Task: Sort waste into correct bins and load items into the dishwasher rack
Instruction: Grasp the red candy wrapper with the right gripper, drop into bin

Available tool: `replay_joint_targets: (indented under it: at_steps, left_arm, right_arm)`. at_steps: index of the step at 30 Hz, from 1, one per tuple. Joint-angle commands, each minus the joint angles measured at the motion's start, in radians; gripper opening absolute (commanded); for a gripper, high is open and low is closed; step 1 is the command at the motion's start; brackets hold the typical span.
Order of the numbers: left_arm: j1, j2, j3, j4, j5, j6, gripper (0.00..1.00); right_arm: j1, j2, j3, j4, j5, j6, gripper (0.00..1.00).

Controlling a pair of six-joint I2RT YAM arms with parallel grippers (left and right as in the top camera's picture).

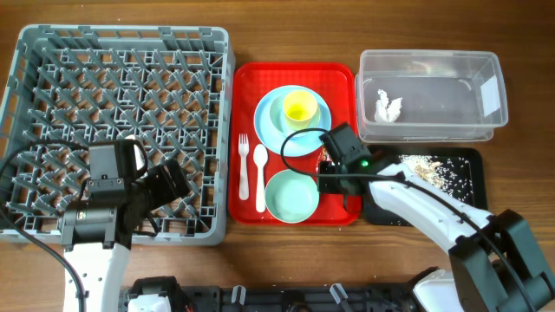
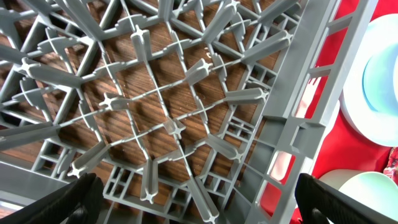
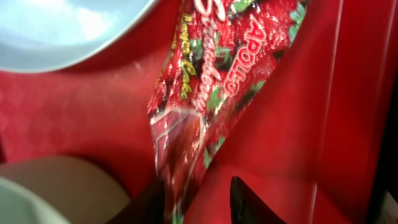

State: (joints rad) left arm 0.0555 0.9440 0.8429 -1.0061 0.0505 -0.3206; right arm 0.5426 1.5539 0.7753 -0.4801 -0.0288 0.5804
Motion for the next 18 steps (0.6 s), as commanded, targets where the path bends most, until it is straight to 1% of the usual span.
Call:
replay_joint_targets:
  at_steps: [1,2,5,7,8,9,11,13,16,18]
  left_arm:
    - [0.009,-0.007,0.012,-0.002,0.012,-0.002,1.0]
    - [0.009,-0.007,0.012,-0.002,0.012,-0.002,1.0]
    - [0.009,-0.007,0.012,-0.002,0.012,-0.002,1.0]
    - [0.009,-0.007,0.012,-0.002,0.012,-0.002,1.0]
    - [0.009,-0.007,0.012,-0.002,0.012,-0.002,1.0]
    - [0.009,-0.007,0.012,-0.002,0.012,-0.002,1.0]
    - [0.009,-0.007,0.012,-0.001,0.012,-0.002,1.0]
    - [0.009,-0.007,0.012,0.002,0.012,-0.002,1.0]
    - [0.009,-0.007,0.012,0.001,0.012,-0.002,1.0]
    - [0.009,-0.007,0.012,0.0,0.012,-0.002,1.0]
  right_arm:
    - [-0.003,0.015,-0.06,0.094,0.021,0.032,0.31]
    - [-0.003,0.015,-0.077,0.131,0.021,0.025,0.26]
    - [-0.003,0.015,-0.08,0.134,0.029,0.024,0.05]
    - [-0.004,0.015,-0.08,0.117,0.054,0.021,0.04]
    - [-0.009,0.008,-0.069,0.079,0.054,0.022,0.04]
    - [-0.018,-0.012,-0.038,0.012,0.056,0.019,0.05]
    - [-0.043,-0.082,0.054,-0.123,0.058,-0.04,0.04]
    - [-0.066,-0.172,0.15,-0.194,0.058,-0.097,0.04]
    - [-0.118,-0.286,0.239,-0.171,0.058,-0.136,0.04]
    - [-0.166,-0.332,0.256,-0.148,0.072,-0.135,0.04]
